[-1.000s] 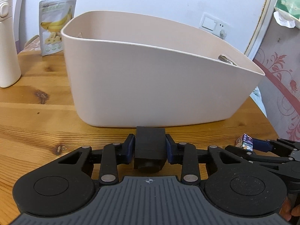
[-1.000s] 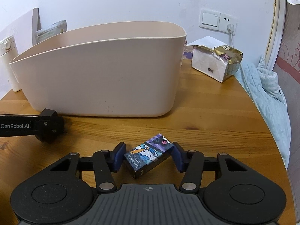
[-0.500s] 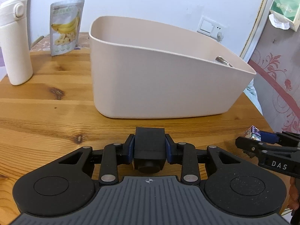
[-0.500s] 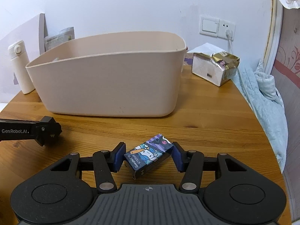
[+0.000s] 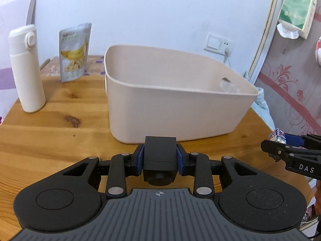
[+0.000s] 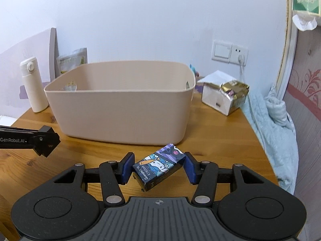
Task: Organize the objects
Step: 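Lift the black cube with left tool while right tool carries the purple box over the bin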
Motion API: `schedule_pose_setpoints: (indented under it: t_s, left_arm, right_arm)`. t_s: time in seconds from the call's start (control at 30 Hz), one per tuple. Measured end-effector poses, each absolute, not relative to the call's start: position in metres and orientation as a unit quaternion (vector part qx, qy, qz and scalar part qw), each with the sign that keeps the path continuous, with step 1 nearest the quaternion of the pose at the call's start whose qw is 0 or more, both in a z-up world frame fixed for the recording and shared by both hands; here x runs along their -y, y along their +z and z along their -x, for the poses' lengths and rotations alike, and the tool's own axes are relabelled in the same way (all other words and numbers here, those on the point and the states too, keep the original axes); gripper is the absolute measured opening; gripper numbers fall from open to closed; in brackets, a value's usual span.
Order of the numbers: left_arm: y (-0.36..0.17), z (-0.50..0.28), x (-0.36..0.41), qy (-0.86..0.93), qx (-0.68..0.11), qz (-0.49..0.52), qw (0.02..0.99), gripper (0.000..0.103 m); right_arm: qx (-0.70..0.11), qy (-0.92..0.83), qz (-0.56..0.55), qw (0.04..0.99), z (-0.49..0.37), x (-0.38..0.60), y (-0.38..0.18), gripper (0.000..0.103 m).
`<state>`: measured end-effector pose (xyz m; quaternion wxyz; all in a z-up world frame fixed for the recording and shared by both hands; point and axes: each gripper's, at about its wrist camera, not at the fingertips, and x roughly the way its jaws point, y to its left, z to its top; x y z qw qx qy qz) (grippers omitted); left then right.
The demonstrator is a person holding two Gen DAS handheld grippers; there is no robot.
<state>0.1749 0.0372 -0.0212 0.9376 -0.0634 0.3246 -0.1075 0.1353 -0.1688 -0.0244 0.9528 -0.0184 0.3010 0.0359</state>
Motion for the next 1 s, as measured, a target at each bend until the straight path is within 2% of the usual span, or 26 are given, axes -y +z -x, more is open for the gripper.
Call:
schedule_pose_setpoints:
  t_s: [0.5, 1.0]
  left_arm:
    - [0.022, -0.177, -0.037, -0.126, -0.275, 0.048, 0.952, 0.033]
    - [0.046, -0.220, -0.028, -0.128, -0.241, 0.018, 0.962, 0.033]
  right_arm:
    - [-0.249, 0.031, 0.027, 0.968, -0.138, 0.167, 0.013, 0.050]
    - [-0.205, 0.029, 0.039, 0.978, -0.172, 0.158, 0.040, 0.050]
